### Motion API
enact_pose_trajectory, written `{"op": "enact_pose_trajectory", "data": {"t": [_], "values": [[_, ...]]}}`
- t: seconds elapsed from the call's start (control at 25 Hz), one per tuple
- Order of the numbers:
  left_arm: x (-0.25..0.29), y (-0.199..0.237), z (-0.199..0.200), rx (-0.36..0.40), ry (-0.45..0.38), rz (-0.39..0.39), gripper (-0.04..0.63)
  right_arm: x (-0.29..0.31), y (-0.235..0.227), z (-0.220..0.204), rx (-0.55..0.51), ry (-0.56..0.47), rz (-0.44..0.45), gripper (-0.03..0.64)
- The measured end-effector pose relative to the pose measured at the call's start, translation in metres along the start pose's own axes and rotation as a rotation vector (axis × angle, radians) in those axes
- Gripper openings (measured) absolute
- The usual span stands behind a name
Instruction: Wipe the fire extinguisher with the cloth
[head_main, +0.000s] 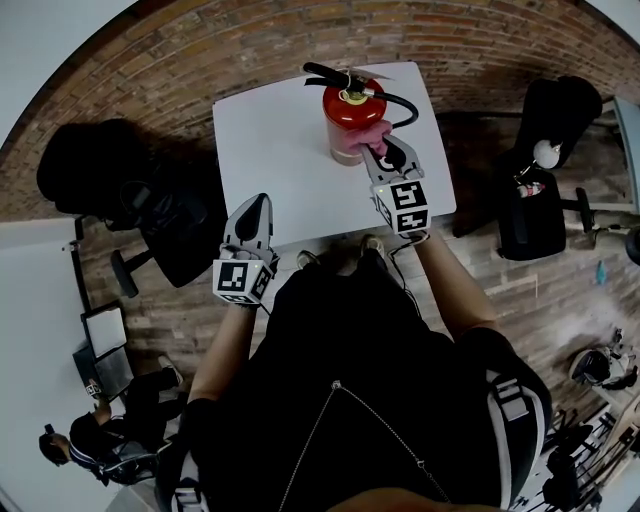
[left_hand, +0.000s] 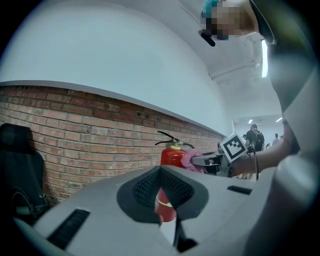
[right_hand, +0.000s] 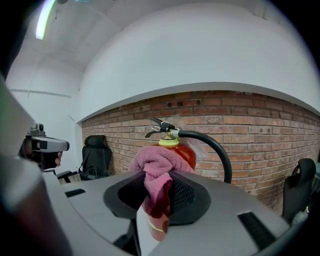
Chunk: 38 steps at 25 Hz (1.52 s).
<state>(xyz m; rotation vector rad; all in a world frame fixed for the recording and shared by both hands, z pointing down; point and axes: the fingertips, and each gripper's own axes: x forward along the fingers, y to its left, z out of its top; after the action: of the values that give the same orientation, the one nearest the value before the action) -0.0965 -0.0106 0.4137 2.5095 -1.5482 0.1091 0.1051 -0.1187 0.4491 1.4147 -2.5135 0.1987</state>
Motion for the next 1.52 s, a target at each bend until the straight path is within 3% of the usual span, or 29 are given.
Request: {"op": "enact_pose_trajectory", "data": {"t": [0.76,1.52], "values": [[-0.019,0.003,-0.015,-0.004,0.036,0.035,0.018,0.024,0.003,-0.067,0.059,0.062,0.008,0.114],[-0.039,0.002,-0.029,0.001,0.066,0.081,0.018,0.042,0.006,-0.123,0.069,0.06,-0.015,0.114]]}}
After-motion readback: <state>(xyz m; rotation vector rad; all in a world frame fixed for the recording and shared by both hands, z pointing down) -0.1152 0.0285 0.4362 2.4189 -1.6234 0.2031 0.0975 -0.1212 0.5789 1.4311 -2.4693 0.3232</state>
